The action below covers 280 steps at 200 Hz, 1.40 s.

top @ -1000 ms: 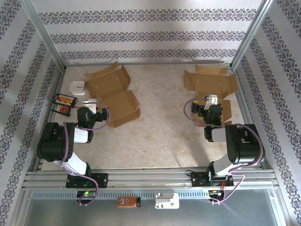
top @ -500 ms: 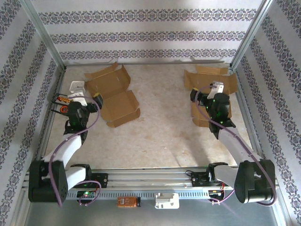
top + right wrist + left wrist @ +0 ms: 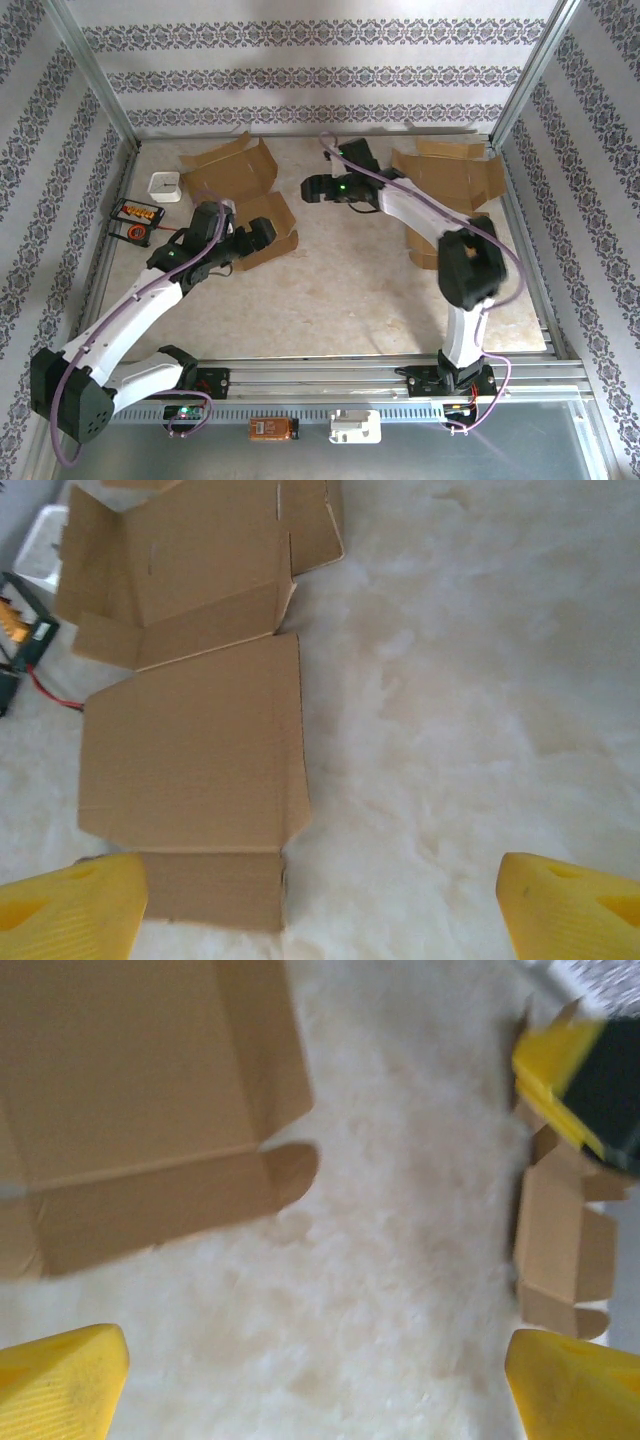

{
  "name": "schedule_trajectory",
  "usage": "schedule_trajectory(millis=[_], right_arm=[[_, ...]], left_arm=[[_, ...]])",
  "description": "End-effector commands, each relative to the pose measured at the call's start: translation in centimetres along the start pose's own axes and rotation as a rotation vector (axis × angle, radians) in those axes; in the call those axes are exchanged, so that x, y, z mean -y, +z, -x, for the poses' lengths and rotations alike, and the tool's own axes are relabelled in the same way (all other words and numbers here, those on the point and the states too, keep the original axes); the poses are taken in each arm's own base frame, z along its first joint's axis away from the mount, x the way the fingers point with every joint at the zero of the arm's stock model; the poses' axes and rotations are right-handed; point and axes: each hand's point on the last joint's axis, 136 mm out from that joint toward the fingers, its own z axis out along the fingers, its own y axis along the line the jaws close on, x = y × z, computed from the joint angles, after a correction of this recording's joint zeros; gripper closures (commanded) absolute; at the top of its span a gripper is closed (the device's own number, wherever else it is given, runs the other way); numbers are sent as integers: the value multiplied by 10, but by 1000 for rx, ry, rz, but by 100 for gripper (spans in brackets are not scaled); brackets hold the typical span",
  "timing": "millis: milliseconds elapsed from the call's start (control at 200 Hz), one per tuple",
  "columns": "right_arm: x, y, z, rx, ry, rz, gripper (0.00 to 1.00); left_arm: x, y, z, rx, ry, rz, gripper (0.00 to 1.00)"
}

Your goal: Fold the paper box

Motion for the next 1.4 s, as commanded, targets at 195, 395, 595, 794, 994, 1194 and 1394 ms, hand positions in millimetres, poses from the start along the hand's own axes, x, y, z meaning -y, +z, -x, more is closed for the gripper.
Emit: schedule_trajectory(millis=[195, 395, 595, 794, 994, 1194, 1394], right_arm=[[-28, 98, -9, -147, -66, 61, 12], [-29, 133, -36, -224, -60, 79, 14], [-25, 148, -63, -287, -52, 73, 37], [-24, 130, -61, -275, -88, 46, 74], [-9, 84, -64, -265, -118, 25, 96], [21, 35, -87, -282, -108, -5, 97], [39, -9, -137, -340, -99, -34, 96]], left_arm=[[-46, -33, -27, -62, -27, 184, 1], [-43, -34, -27, -41, -40, 133, 1], [-45, -38, -25, -21, -55, 131, 1], [-45, -40, -20, -5, -67, 133, 1], [-42, -35, -7, 19, -81, 127, 1], [-39, -19, 4, 4, -75, 141, 1], [-48, -2, 27, -26, -86, 161, 1]])
